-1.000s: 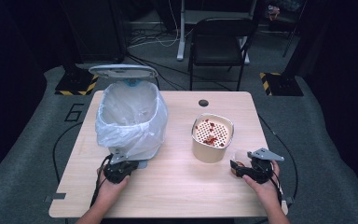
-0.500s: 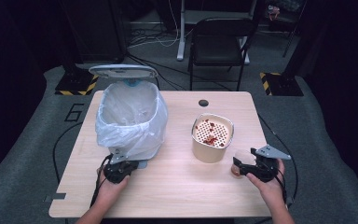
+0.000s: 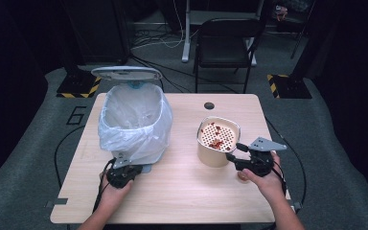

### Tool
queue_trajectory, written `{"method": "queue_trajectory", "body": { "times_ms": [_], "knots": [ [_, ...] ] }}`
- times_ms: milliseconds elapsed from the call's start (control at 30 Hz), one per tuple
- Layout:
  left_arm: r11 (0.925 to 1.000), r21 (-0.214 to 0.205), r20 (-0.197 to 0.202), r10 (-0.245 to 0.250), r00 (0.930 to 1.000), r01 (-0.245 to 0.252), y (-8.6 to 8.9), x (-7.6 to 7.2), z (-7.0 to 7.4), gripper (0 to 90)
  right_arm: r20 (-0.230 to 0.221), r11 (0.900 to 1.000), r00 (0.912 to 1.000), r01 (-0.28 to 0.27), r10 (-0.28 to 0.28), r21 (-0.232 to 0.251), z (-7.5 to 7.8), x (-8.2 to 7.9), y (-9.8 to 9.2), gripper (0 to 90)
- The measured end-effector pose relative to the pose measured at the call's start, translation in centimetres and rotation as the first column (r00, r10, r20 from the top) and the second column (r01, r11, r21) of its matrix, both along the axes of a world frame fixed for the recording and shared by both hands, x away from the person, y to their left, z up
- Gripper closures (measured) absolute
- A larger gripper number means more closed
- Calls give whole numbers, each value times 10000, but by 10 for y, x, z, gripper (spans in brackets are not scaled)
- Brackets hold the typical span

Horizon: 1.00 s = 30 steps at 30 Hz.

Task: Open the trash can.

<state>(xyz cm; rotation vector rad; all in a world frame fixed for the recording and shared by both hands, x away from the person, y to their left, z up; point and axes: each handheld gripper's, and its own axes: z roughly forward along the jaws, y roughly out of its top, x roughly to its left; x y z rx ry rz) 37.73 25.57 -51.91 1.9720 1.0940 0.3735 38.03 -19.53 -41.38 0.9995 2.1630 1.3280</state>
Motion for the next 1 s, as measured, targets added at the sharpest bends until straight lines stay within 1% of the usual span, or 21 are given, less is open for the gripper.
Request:
{"method": "queue_trajectory", "body": {
  "times_ms": [133, 200, 267, 333, 433, 500, 533, 567, 633, 700, 733, 767, 800, 900, 967, 1000],
  "knots": [
    [10000, -26, -14, 6, 10000, -6, 0, 0, 0, 900, -121, 9996, 9995, -282, 282, -69, 2, 7, 14, 460],
    [10000, -8, -1, 3, 10000, -3, 0, 0, 0, 900, -201, 9986, 9986, -499, 495, -200, 2, 10, 21, 495],
    [9999, -150, -8, 28, 10000, -29, 0, 0, -1, 900, -306, 9964, 9964, -798, 789, -294, 1, 13, 28, 537],
    [10000, -60, -9, 29, 10000, -29, 0, 0, 0, 900, -404, 9951, 9954, -890, 872, -435, -1, 16, 35, 560],
    [10000, -66, 4, 11, 10000, -11, 0, 0, 0, 900, -520, 9932, 9929, -1095, 1074, -396, -4, 20, 43, 613],
    [10000, -33, -4, 3, 10000, -3, 0, 0, 0, 900, -555, 9923, 9925, -1118, 1088, -527, -5, 21, 48, 643],
    [9999, -159, 1, 14, 10000, -14, 0, 0, -1, 900, -562, 9918, 9923, -1138, 1106, -580, -5, 22, 50, 655],
    [9999, -161, -6, 18, 10000, -18, 0, 0, -1, 900, -566, 9912, 9919, -1174, 1140, -607, -5, 23, 50, 671],
    [10000, -44, -13, 17, 10000, -17, 0, 0, 0, 900, -642, 9904, 9901, -1284, 1251, -509, -5, 26, 51, 685],
    [10000, -57, -17, 14, 10000, -15, 0, 0, 0, 900, -708, 9900, 9890, -1332, 1298, -457, -6, 29, 53, 683],
    [9999, -153, -1, 16, 10000, -16, 0, 0, -1, 900, -715, 9902, 9893, -1310, 1274, -481, -7, 29, 54, 685],
    [9999, -164, -11, 11, 10000, -11, 0, 0, -1, 900, -700, 9903, 9896, -1297, 1260, -508, -7, 30, 55, 692],
    [10000, -89, -51, -3, 10000, 3, 1, 0, 0, 900, -661, 9906, 9901, -1270, 1235, -508, -7, 30, 57, 712],
    [9999, -138, -37, 19, 10000, -19, 0, 0, 0, 900, -623, 9911, 9903, -1271, 1245, -393, -8, 30, 60, 784],
    [9999, -134, -40, 19, 10000, -20, 1, 0, 0, 900, -605, 9902, 9896, -1329, 1302, -425, -9, 31, 62, 790],
    [9999, -136, -40, 25, 10000, -25, 1, 0, 0, 900, -683, 9903, 9891, -1332, 1302, -407, -10, 31, 63, 798]
  ]
}}
